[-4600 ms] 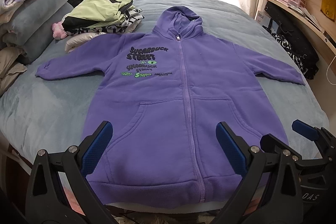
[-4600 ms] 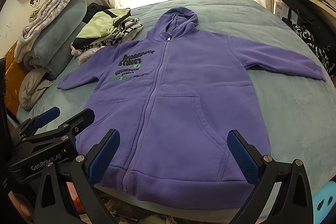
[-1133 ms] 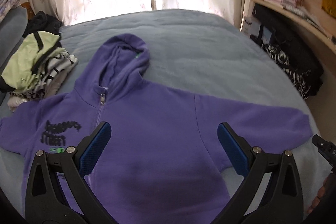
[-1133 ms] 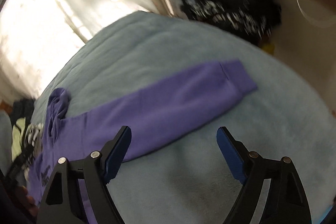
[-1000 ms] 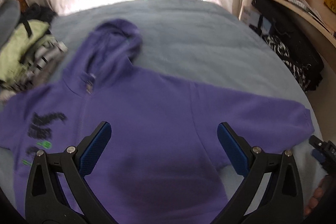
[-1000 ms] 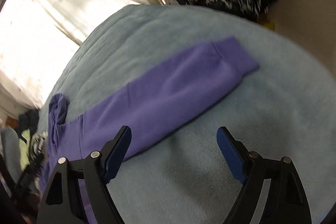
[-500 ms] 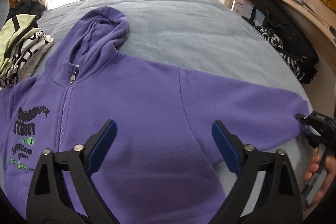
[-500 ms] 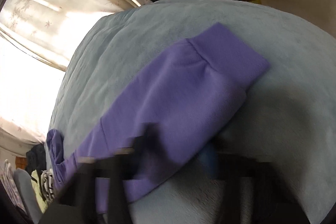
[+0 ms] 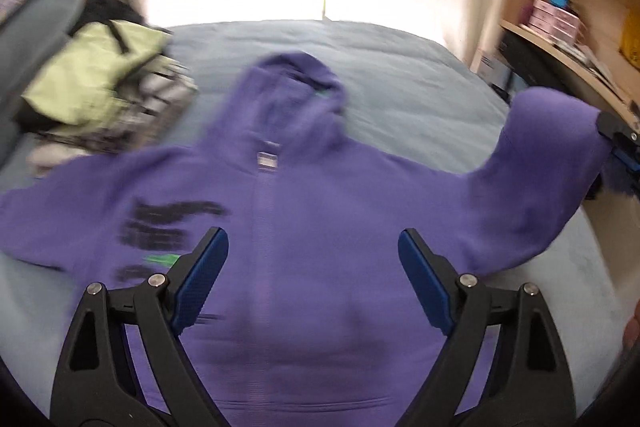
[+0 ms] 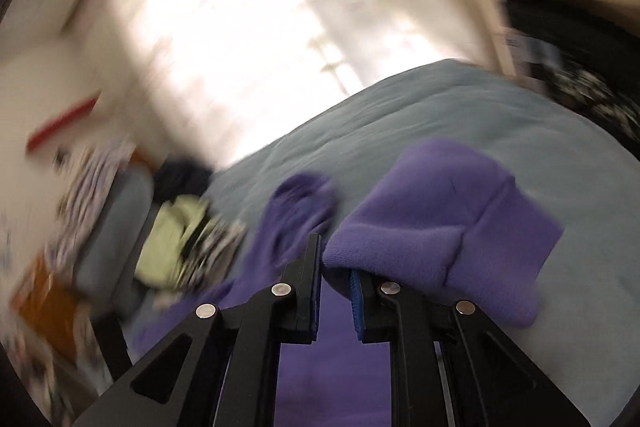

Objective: Fold large clothes
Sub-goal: 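Fold the held sleeve across the hoodie chest with the right tool, release, then grasp the folded sleeve cuff with the left tool and pull it toward the hem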

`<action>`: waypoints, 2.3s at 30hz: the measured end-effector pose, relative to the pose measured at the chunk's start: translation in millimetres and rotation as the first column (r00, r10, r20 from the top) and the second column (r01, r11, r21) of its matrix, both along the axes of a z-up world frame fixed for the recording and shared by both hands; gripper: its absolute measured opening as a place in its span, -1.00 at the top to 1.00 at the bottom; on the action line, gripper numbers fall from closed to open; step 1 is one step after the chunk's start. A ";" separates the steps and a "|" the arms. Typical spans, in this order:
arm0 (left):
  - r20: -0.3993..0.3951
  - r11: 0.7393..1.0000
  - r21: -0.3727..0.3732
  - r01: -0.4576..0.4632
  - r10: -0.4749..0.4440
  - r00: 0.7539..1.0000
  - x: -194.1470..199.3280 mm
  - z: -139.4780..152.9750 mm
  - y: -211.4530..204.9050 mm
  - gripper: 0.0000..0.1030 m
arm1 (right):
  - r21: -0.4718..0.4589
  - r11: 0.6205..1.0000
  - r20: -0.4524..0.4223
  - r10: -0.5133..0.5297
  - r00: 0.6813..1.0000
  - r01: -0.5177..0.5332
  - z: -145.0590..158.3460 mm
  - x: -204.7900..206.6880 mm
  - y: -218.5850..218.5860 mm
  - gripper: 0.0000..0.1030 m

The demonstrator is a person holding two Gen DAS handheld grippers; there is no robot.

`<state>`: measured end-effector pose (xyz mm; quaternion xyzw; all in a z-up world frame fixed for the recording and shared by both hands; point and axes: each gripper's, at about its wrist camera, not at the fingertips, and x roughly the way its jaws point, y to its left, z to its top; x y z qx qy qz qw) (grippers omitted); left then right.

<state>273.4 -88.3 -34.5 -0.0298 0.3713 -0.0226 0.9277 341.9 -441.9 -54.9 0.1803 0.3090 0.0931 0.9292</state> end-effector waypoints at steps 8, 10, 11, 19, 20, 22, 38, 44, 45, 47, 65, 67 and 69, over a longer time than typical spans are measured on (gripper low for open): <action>-0.071 0.984 -0.011 -0.177 0.175 0.982 -39.5 -27.2 108.8 -0.67 | -0.109 0.967 -0.334 0.184 0.925 -0.232 -126.9 39.1 123.6 0.58; -0.106 0.978 -0.048 -0.204 0.198 0.974 -45.5 -36.3 125.1 -0.67 | -0.080 0.964 -0.423 0.198 0.884 -0.254 -161.3 37.7 132.5 0.23; -0.119 0.975 -0.066 -0.213 0.204 0.972 -49.0 -40.0 132.6 -0.67 | -0.064 0.966 -0.438 0.199 0.877 -0.251 -168.6 30.5 139.3 0.06; -0.121 0.980 -0.127 -0.151 0.135 0.983 -57.7 -50.1 135.2 -0.67 | -0.016 0.980 -0.417 0.174 0.892 -0.199 -150.7 -59.1 126.8 -0.24; -0.117 0.982 -0.129 -0.137 0.122 0.986 -52.1 -50.8 133.8 -0.67 | -0.023 0.984 -0.403 0.155 0.902 -0.179 -141.6 -75.0 121.0 -0.26; -0.102 0.990 -0.118 -0.083 0.071 0.992 -50.7 -49.4 119.3 -0.67 | -0.039 0.991 -0.379 0.107 0.919 -0.131 -127.4 -97.8 124.1 -0.29; -0.159 0.953 0.133 0.274 -0.252 0.954 -21.1 -81.7 -44.5 -0.67 | -0.054 0.989 -0.317 -0.146 0.937 0.136 -109.8 -167.9 35.1 -0.40; -0.178 0.950 0.169 0.264 -0.234 0.956 11.2 -91.2 -63.4 -0.09 | -0.053 0.989 -0.358 -0.148 0.922 0.138 -132.5 -177.0 22.8 -0.40; -0.203 0.945 0.170 0.278 -0.242 0.949 18.0 -94.5 -65.4 0.31 | -0.050 0.989 -0.360 -0.148 0.921 0.140 -134.3 -179.5 19.5 -0.40; -0.228 0.942 0.170 0.288 -0.247 0.942 28.5 -94.9 -70.5 0.72 | -0.051 0.989 -0.356 -0.148 0.923 0.139 -136.5 -182.5 16.7 -0.40; -0.327 0.960 -0.204 -0.191 0.117 0.938 43.6 -106.2 159.2 0.13 | -0.106 0.992 -0.393 -0.109 0.913 0.073 -142.0 -165.7 35.2 -0.40; -0.332 0.946 -0.262 -0.190 0.096 0.938 46.8 -109.1 168.7 0.06 | -0.111 0.993 -0.390 -0.084 0.917 0.043 -130.4 -155.4 43.9 -0.41; -0.321 0.940 -0.300 -0.163 0.061 0.945 53.5 -107.1 171.7 -0.02 | -0.117 0.993 -0.375 -0.075 0.924 0.033 -116.2 -141.4 46.6 -0.59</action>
